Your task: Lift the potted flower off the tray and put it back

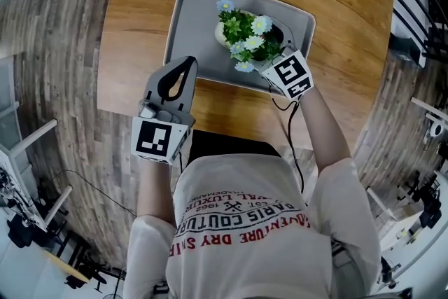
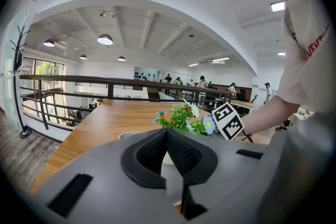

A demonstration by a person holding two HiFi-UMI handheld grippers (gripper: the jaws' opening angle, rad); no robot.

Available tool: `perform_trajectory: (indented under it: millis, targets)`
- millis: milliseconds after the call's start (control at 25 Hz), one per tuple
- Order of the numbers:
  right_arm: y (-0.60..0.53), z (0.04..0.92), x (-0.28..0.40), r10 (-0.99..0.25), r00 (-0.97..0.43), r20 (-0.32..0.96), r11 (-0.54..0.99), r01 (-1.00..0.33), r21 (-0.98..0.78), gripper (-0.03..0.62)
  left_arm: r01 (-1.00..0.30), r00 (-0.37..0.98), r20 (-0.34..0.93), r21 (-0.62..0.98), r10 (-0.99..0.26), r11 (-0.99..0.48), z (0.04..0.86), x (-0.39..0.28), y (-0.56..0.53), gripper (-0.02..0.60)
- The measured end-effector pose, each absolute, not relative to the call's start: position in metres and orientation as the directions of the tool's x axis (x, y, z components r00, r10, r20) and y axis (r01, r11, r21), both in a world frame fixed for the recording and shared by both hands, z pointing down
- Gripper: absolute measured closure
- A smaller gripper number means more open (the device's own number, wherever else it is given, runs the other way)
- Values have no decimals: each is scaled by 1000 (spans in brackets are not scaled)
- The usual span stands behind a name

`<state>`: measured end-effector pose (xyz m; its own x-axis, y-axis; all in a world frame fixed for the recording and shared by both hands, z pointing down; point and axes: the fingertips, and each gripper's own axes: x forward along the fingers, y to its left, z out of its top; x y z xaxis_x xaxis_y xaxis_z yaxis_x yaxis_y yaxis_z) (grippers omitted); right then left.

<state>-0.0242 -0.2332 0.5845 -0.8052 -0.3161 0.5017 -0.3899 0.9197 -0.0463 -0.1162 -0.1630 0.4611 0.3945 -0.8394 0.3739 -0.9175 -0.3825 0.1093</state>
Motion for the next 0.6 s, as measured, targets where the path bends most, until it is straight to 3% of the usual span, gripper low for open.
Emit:
perform_trajectory:
  millis: [400,600]
  targets:
    - [-218,532,-10,-390,-788,476,895,-446,-4,117,-890,452,317,98,-834,-446,431,-92,-153,569]
    - [-210,478,15,-481,-783,393,855,-519,11,118,-879,465,259,19,-847,-476,403,-85,-152,569]
